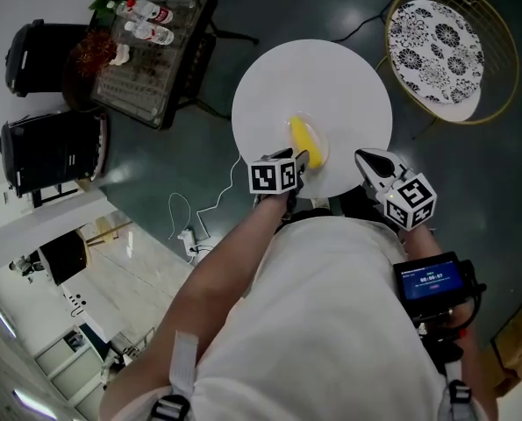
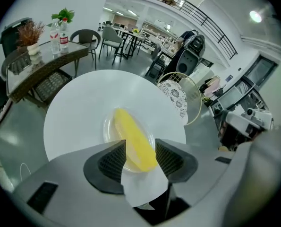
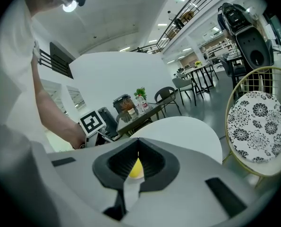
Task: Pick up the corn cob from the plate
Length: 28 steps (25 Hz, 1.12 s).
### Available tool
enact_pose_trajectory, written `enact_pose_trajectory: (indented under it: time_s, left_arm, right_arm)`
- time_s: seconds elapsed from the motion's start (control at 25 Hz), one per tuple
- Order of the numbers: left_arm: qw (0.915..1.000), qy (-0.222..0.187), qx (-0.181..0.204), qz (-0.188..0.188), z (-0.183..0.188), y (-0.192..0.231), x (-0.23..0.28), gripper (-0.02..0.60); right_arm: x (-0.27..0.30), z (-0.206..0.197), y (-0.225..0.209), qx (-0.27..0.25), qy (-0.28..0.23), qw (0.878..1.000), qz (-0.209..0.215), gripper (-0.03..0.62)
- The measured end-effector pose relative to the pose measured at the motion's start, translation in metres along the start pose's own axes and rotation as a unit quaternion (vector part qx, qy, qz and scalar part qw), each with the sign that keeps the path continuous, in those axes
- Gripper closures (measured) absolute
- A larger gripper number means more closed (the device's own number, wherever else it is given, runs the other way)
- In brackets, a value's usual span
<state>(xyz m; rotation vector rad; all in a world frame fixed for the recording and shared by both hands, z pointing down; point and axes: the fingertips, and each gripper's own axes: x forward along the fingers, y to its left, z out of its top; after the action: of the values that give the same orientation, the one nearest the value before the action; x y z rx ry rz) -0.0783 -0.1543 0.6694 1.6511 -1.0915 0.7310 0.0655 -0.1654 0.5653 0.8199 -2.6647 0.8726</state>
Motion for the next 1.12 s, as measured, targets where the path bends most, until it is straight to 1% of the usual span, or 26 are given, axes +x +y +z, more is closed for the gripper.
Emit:
enact_pose_trajectory:
  time_s: [0.12,0.24,0.52,0.64,0.96,1.04,1.12]
  left_arm:
    - [0.9995,0.014,-0.025,0.015,0.002,0.006,0.012,0.36]
    - [0.998,0.022,-0.054,0.027,0.004,0.012,0.023,0.333]
    - [0.993,0.039,-0.099,0.051,0.002,0.016,0.045,0.33]
    - [0.9915,0.042,-0.108,0.058,0.0,0.019,0.051,0.33]
    - [0.9899,0.049,-0.119,0.06,-0.001,0.019,0.057,0.331]
    - [0.9912,0.048,-0.11,0.055,-0.001,0.019,0.056,0.342]
    - [0.9923,0.043,-0.11,0.039,-0.001,0.017,0.054,0.348]
  right_arm:
    - [0.001,0.0,-0.006,0.005,0.0,1.0,-0.001,0.586]
    - [0.001,0.002,-0.013,0.009,-0.001,1.0,-0.005,0.586]
    - [-0.009,-0.003,-0.03,0.028,0.0,0.999,-0.024,0.586]
    - [-0.014,-0.005,-0.035,0.034,-0.002,0.999,-0.03,0.586]
    - [-0.018,-0.011,-0.042,0.045,-0.008,0.998,-0.035,0.586]
    - [-0.018,-0.012,-0.042,0.045,-0.007,0.998,-0.034,0.586]
    - [-0.019,-0.013,-0.042,0.043,-0.006,0.998,-0.034,0.586]
